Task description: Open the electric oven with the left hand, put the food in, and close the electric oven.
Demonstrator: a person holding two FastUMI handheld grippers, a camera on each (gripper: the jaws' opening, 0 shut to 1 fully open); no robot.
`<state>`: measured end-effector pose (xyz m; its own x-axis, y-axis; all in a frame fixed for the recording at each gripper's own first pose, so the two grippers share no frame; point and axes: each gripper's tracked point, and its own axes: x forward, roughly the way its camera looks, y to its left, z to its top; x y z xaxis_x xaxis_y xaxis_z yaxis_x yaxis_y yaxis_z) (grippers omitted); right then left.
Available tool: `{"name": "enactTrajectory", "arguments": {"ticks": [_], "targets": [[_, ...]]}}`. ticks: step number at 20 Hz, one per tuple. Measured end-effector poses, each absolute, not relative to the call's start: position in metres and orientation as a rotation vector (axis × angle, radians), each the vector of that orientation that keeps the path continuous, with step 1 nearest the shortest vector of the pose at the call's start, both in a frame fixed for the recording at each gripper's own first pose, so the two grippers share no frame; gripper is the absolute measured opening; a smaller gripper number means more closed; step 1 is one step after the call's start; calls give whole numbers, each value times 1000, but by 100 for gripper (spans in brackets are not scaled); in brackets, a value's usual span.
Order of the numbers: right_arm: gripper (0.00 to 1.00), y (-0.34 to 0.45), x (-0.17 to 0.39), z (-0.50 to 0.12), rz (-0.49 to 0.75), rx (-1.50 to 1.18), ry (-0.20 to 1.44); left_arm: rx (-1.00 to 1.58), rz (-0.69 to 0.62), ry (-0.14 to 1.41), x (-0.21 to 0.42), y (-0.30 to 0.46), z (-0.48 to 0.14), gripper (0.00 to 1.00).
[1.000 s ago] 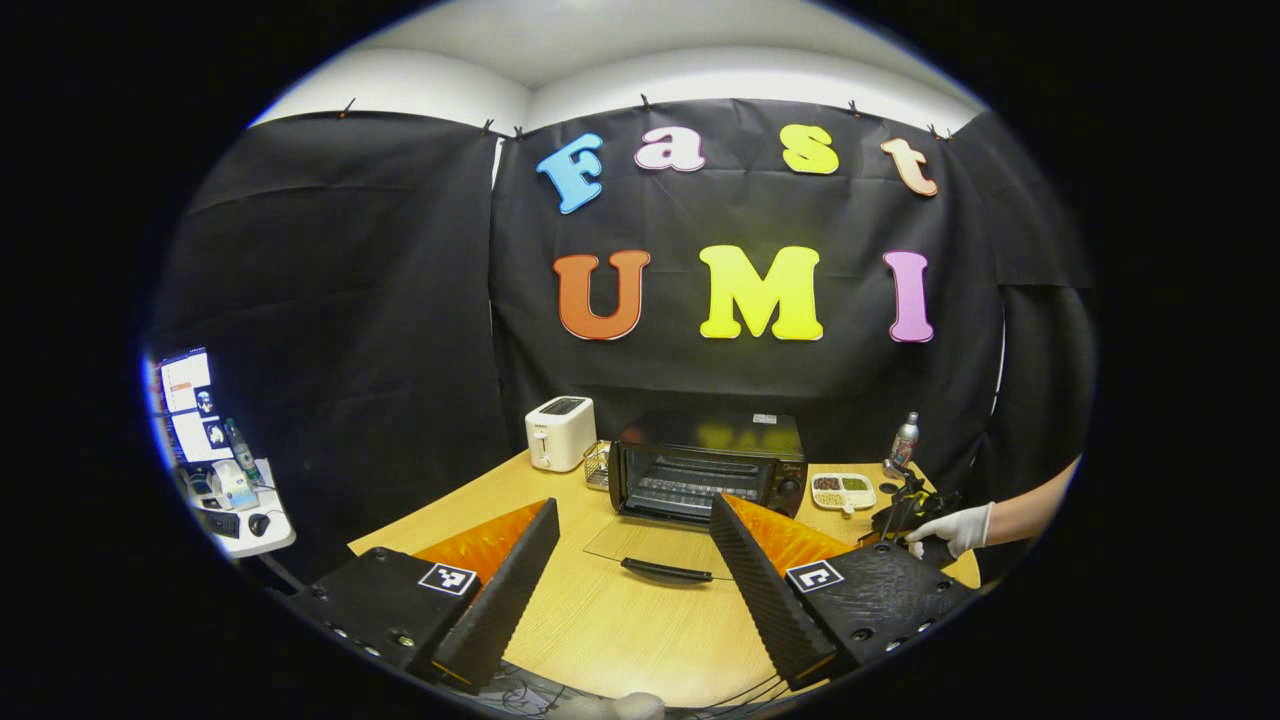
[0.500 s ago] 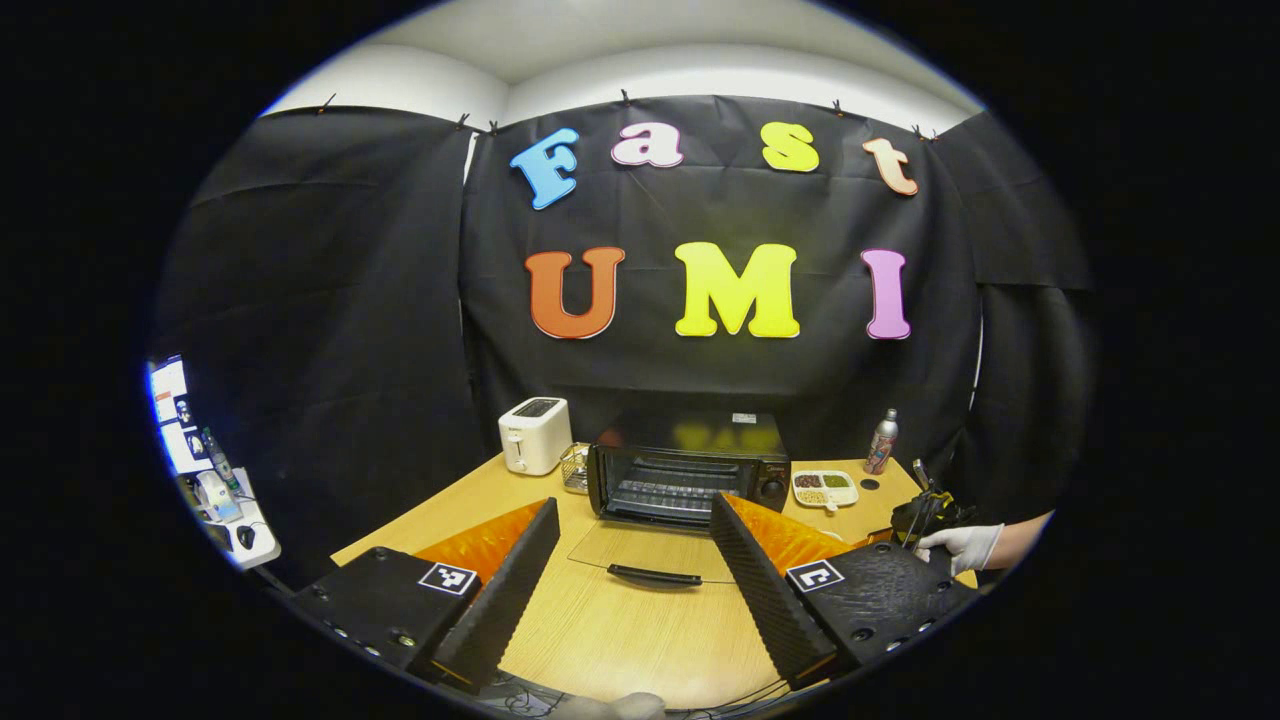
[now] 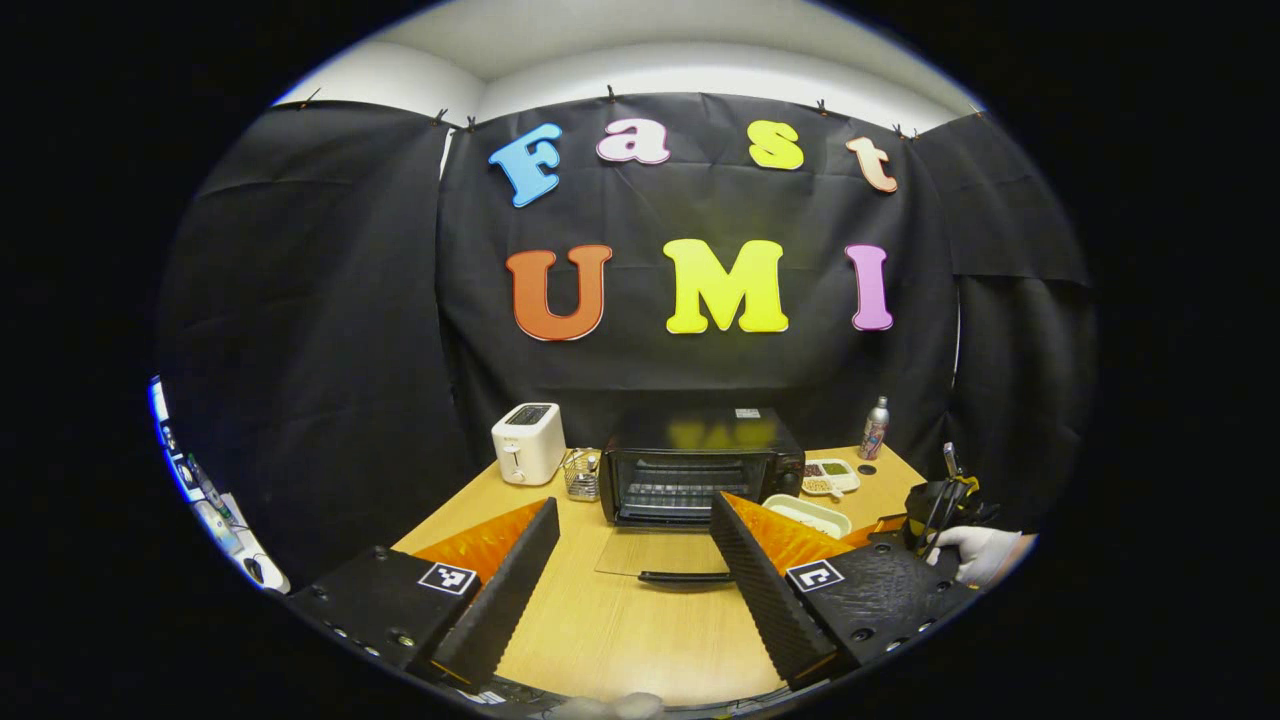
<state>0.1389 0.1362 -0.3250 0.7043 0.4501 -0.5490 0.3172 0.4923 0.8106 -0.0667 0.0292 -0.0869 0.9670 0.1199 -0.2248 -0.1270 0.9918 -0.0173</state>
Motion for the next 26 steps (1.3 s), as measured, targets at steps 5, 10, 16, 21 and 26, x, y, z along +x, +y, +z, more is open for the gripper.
{"name": "enactTrajectory", "arguments": {"ticks": [5,10,16,21,26], "targets": [[0,209,152,-339,-14,1159,739,22,133,231,-73,70,-90,96],[0,248,195,-344,-116,1248,659,50,136,245,-73,86,-101,96],[4,268,250,-356,-123,1277,641,58,108,260,-57,91,-114,97],[4,262,300,-339,-75,1245,553,54,132,283,-38,103,-127,97],[6,268,327,-341,-36,1230,573,23,169,307,-27,108,-133,97]]}}
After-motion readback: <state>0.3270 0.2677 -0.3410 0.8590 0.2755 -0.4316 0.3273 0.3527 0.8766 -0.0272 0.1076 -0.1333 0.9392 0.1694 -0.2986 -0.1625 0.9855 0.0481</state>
